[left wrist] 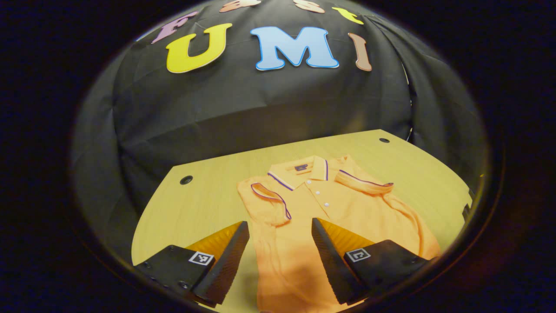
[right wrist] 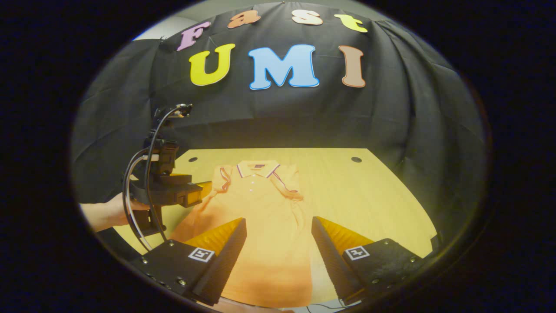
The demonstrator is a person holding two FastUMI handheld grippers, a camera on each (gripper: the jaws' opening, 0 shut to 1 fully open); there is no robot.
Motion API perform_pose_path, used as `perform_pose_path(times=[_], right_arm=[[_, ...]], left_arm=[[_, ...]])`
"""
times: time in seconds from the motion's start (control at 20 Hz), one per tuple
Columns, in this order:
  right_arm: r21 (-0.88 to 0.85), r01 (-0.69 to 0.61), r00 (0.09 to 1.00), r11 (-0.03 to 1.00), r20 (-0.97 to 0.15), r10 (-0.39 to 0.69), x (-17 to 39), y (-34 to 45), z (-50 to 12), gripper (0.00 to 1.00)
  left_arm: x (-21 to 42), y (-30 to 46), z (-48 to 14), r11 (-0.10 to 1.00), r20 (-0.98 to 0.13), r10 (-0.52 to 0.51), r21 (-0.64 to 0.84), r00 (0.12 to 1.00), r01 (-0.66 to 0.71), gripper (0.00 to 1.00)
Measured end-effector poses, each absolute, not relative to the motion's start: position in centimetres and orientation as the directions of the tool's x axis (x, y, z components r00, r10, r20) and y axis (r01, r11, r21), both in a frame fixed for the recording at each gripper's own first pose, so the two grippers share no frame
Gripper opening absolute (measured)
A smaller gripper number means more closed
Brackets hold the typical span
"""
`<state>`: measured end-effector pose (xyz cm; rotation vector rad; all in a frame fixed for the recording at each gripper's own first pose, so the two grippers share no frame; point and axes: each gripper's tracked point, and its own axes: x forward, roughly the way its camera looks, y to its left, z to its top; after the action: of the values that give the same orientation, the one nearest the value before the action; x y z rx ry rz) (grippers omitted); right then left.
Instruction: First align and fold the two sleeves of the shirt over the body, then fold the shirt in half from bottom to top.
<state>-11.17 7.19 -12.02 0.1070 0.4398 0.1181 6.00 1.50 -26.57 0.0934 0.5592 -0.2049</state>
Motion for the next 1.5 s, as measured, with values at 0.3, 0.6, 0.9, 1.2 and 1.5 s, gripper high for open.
perform_pose_path(times=[0.3, 0.6, 0.9, 1.2, 1.5], right_arm=[[0.127, -0.154, 0.866, 0.980, -0.461, 0.195, -16.2, 5.7, -15.5, 0.93], [0.140, -0.190, 0.826, 0.972, -0.513, 0.235, -19.4, 5.0, -19.3, 0.94], [0.161, -0.165, 0.786, 0.973, -0.575, 0.228, -20.8, 5.0, -22.6, 0.94], [0.197, -0.081, 0.722, 0.977, -0.664, 0.194, -21.5, 4.7, -26.3, 0.94], [0.199, -0.025, 0.670, 0.980, -0.724, 0.164, -21.5, 6.0, -29.2, 0.94]], left_arm=[[-4.4, 2.1, -26.8, 0.990, -0.563, -0.122, -0.007, 0.817, 0.143, 0.97], [-12.9, 3.3, -27.0, 0.991, -0.561, -0.112, -0.007, 0.820, 0.131, 0.97], [-17.5, 4.5, -29.4, 0.992, -0.606, -0.120, -0.046, 0.786, 0.116, 0.94], [-19.8, 6.6, -32.0, 0.988, -0.649, -0.146, -0.064, 0.747, 0.138, 0.98], [-21.3, 6.6, -34.1, 0.978, -0.668, -0.203, -0.097, 0.716, 0.186, 0.97]])
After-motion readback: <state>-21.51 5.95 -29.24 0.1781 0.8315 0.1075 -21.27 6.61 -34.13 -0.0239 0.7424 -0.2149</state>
